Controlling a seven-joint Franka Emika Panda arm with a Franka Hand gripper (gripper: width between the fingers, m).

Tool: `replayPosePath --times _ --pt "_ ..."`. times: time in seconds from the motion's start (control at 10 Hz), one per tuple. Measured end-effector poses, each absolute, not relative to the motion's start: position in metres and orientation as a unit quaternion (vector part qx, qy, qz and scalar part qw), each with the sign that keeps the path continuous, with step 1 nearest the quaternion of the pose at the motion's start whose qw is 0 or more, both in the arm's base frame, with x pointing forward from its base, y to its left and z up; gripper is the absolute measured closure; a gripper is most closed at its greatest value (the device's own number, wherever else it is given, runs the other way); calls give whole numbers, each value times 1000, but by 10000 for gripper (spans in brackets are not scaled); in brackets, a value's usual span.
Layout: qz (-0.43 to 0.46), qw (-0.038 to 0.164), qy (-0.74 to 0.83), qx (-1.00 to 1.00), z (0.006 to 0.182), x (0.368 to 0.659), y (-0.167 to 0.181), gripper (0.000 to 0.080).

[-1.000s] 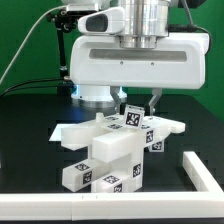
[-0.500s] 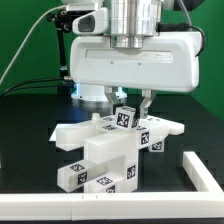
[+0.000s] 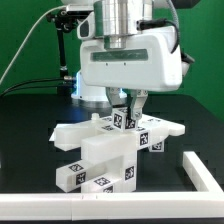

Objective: Assemble chair

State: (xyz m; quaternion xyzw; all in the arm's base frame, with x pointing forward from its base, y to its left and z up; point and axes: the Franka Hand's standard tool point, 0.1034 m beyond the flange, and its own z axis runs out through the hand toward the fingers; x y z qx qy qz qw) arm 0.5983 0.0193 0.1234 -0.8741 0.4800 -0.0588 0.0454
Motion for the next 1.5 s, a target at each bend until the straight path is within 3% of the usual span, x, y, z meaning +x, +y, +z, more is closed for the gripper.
replayPosePath --times 0.1,0.2,0.3,0.5,0.7,1.3,1.5 --pt "-59 45 475 -877 123 598 19 417" --pt "-60 44 465 -882 123 598 19 238" --pt "-60 44 464 -883 123 598 20 178" --pt "-68 23 298 -952 125 600 21 155" --pt "-66 13 167 -984 121 596 22 151" --pt "-67 -7 9 -998 121 597 18 150" --pt "-67 -6 19 -998 121 597 18 412"
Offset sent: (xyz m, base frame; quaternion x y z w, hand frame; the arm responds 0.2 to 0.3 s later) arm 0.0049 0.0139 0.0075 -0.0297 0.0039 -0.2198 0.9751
